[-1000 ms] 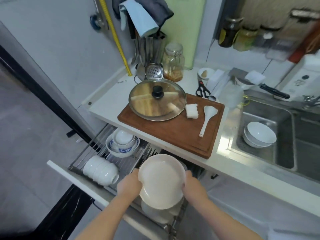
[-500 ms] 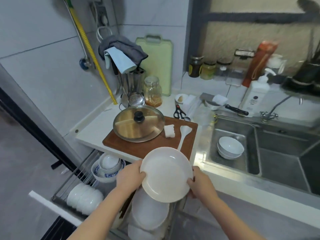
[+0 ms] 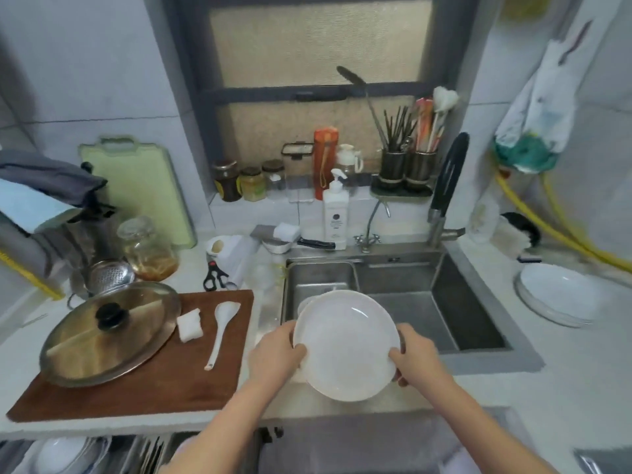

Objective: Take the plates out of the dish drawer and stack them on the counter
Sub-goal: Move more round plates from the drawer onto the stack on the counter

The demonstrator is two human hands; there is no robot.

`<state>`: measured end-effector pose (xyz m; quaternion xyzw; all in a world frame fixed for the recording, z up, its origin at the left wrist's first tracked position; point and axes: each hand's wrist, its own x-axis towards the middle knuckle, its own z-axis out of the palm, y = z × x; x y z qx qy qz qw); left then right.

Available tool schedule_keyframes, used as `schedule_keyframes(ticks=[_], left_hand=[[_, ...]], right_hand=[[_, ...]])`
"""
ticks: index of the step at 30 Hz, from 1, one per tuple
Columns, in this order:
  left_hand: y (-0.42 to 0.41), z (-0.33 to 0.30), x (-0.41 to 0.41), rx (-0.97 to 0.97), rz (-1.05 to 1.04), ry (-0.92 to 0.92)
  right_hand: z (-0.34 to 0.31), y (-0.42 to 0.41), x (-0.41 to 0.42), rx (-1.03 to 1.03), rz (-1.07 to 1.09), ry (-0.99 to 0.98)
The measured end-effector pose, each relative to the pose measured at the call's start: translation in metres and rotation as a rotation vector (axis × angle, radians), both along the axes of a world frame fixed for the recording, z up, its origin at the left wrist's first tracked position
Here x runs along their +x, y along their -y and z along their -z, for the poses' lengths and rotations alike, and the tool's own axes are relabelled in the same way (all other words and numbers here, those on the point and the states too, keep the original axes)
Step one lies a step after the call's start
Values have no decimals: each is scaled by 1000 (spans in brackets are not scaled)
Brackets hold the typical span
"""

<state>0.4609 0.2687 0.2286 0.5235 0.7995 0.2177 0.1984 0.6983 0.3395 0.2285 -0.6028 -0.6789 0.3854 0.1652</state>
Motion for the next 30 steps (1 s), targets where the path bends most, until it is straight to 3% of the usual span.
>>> schedule_keyframes(ticks=[14,30], left_hand=[[-190,-16,215,-29,281,46],[-344,-15,376,-112,473,31]], right_hand=[[-36,-114,221,5,287,27],[-27,-224,359,26,584,128]])
